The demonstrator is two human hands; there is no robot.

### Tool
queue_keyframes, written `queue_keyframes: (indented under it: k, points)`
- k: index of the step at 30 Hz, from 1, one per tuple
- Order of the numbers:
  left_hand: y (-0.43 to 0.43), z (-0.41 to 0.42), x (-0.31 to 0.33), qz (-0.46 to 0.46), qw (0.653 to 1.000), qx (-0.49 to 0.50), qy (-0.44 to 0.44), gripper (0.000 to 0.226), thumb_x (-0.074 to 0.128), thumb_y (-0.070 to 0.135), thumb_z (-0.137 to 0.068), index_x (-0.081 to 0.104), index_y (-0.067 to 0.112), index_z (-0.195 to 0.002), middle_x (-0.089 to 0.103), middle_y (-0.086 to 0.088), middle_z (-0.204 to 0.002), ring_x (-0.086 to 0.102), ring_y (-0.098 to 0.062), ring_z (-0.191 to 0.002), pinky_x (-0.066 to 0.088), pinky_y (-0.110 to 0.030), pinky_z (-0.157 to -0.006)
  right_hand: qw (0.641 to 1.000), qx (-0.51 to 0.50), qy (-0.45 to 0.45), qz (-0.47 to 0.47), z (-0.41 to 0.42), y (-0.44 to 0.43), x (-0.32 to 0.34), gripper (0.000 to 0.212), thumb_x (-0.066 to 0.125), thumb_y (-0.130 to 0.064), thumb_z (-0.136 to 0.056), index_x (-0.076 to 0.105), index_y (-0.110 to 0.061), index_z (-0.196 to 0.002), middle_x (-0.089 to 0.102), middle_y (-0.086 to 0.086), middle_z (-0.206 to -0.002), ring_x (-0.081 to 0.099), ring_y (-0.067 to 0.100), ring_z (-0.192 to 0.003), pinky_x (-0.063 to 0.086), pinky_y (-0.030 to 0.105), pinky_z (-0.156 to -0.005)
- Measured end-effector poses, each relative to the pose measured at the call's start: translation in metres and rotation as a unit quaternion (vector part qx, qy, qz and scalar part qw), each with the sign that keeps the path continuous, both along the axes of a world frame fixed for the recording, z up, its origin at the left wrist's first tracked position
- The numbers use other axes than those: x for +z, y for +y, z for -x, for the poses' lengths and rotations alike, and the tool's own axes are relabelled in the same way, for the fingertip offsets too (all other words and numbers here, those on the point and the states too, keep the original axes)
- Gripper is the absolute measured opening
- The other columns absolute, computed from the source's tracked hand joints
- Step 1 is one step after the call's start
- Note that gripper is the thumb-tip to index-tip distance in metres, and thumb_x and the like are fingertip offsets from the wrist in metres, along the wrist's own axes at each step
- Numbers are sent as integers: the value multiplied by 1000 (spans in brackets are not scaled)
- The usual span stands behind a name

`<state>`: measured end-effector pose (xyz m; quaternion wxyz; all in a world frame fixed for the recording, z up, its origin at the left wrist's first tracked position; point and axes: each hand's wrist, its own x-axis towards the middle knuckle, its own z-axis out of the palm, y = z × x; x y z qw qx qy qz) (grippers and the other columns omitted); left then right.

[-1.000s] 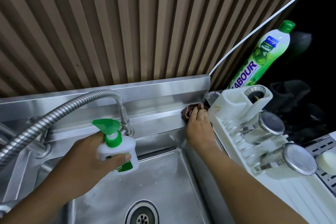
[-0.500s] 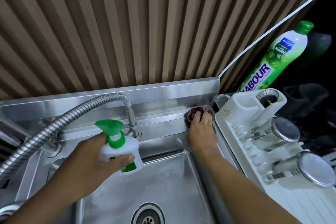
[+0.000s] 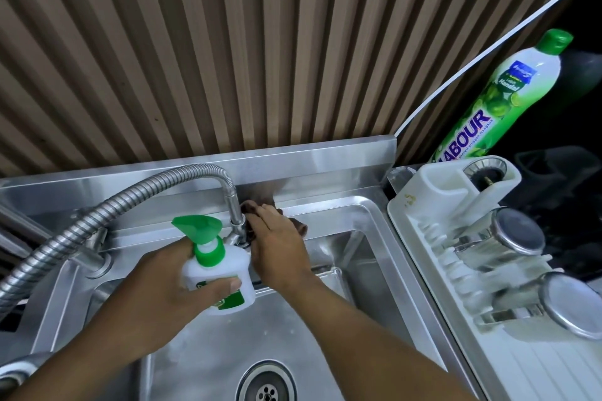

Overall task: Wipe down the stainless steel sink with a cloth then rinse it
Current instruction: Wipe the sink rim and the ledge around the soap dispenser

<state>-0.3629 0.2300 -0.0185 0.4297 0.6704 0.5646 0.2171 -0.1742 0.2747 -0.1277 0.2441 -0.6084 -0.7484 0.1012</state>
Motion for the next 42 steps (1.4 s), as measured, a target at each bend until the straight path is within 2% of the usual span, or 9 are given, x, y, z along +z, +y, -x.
queue_keyframes:
  k: [5,9,12,16,20,26,33,38,42]
  points:
    - [0,-3,0,8,1000,-8,0,40,87,44,-68,67,49,-102,75,22,-96,72,-6,-90,58,-43,-86,1000,-17,-23,7,-50,-1,7,49,64,-4,-75,68,-11,-123,67,11,-125,63,33,-107,53,40,-94]
    - [0,-6,0,4,1000,-15,-4,38,88,42,-71,66,53,-101,74,24,-97,71,-4,-91,58,-42,-86,972,-233,-37,7,-116,6,-4,50,66,-10,-85,58,-8,-134,62,14,-128,60,33,-116,47,39,-104]
    - [0,-8,-2,4,1000,-3,3,40,88,44,-69,64,56,-99,73,27,-95,70,-5,-90,58,-39,-85,953,-301,-32,24,-130,6,-3,52,59,-8,-86,54,-1,-137,58,20,-132,53,36,-123,40,39,-108]
    - [0,-7,-3,23,1000,5,-9,49,86,59,-61,64,52,-104,74,20,-99,72,-13,-91,59,-45,-85,970,-242,39,1,-82,3,4,36,58,-11,-87,58,-13,-123,66,9,-114,60,29,-106,48,41,-95]
    - [0,-5,-3,21,1000,6,-17,54,81,66,-57,66,47,-105,75,16,-100,73,-15,-93,59,-49,-85,986,-144,85,27,-41,1,6,44,61,-12,-87,53,-20,-129,65,4,-119,57,24,-107,48,41,-99]
    - [1,-19,-6,20,1000,-2,0,52,79,66,-56,65,47,-102,75,18,-98,73,-12,-90,59,-47,-85,994,53,31,95,-36,7,5,61,56,-5,-84,48,-26,-140,57,3,-138,50,29,-122,33,40,-110]
    - [6,-39,-3,16,1000,23,13,54,79,67,-56,66,42,-102,74,17,-93,72,-14,-85,61,-47,-76,996,-73,-54,19,-105,-10,4,56,60,-6,-85,53,-24,-137,61,-2,-130,55,20,-119,44,37,-103]
    - [2,-57,1,-40,994,85,57,31,85,46,-72,65,31,-91,71,14,-86,66,-13,-81,57,-42,-77,964,-232,-128,34,-136,-23,-16,61,28,-22,-93,39,-7,-151,48,15,-150,40,33,-143,31,46,-117]
    - [4,-80,0,-71,991,101,50,27,83,40,-76,61,29,-88,68,14,-86,63,-10,-80,52,-32,-71,961,-231,-145,38,-123,-52,-19,66,60,-17,-86,44,-3,-148,50,19,-149,43,37,-141,36,49,-113]
